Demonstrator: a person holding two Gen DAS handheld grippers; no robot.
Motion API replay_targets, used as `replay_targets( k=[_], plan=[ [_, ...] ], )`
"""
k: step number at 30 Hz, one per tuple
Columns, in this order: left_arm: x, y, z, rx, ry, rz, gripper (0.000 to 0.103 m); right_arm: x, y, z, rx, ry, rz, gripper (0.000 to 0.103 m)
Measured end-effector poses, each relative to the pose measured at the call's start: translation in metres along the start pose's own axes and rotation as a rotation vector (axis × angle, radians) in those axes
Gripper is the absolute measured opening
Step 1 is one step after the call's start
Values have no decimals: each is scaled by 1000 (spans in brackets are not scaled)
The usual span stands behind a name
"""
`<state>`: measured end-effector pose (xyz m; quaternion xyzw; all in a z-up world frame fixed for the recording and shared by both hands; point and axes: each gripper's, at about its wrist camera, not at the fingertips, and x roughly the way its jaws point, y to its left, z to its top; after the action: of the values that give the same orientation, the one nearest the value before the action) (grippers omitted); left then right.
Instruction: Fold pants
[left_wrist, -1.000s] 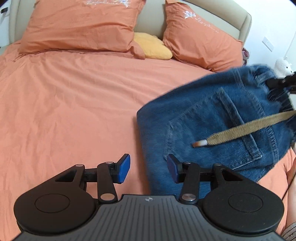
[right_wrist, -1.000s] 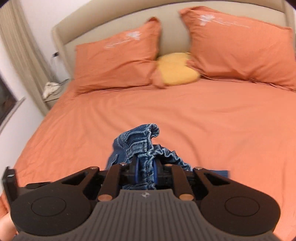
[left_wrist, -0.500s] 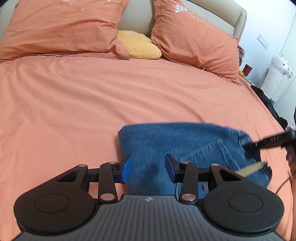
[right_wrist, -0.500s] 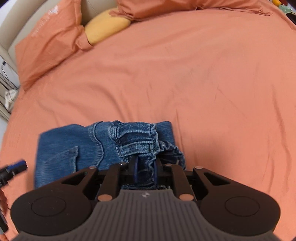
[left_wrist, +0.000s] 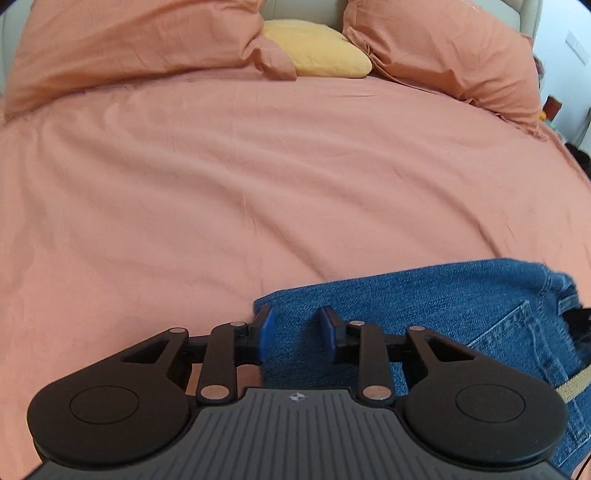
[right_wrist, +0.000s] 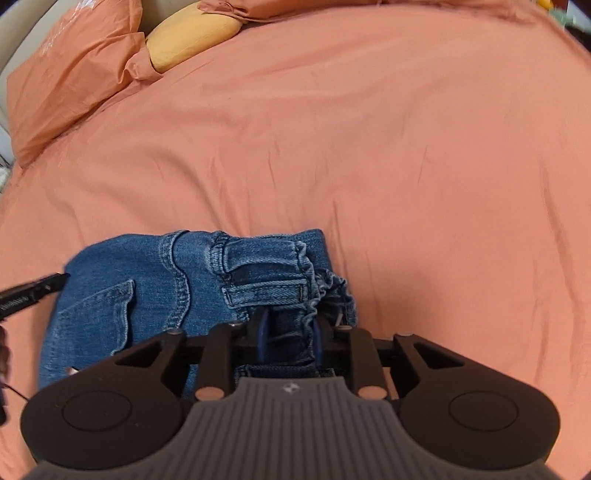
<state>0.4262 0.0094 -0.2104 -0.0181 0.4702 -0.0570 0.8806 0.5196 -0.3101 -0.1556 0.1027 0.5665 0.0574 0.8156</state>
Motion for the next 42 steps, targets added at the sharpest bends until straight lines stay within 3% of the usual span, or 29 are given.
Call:
replay_targets(
  k=[1,5,10,18,22,25,27,29,31,32,36,42],
  plan=[
    [-9,-2,-2,18,-12,13,34,-6,5,-2,-20,-20,-22,33],
    [-49,-8,-18,69,-58,-38,34,-43,11,-21,-68,-131,-9,36],
    [-91,-20,-54,103,-69,-131,34,-79,14,-69,-97,-229,3,36],
    [-136,-37,-124,141,-62,-137,36,-80,4,-149,73,-356,89,34],
    [-142,-43,-165,165,-40,-97,54,-67,11,-162,60,-365,77,36],
    [-139,-49,-190,164,-21,-92,59,-58,6,-161,75,-356,88,36],
    [-135,-56,-201,203,-34,-43,65,-56,0,-161,107,-354,109,36],
    [-127,-60,-204,238,-30,12,58,-57,-2,-163,108,-357,115,36],
    [-118,-58,-201,248,-5,56,38,-57,-2,-164,93,-362,111,35],
    [-119,-57,-198,254,10,26,29,-57,-3,-165,95,-363,115,35],
    [-139,-69,-190,447,-23,99,23,-59,-8,-166,106,-355,117,35],
    [-105,-52,-190,409,148,56,21,-55,-9,-164,103,-328,125,34]
  ],
)
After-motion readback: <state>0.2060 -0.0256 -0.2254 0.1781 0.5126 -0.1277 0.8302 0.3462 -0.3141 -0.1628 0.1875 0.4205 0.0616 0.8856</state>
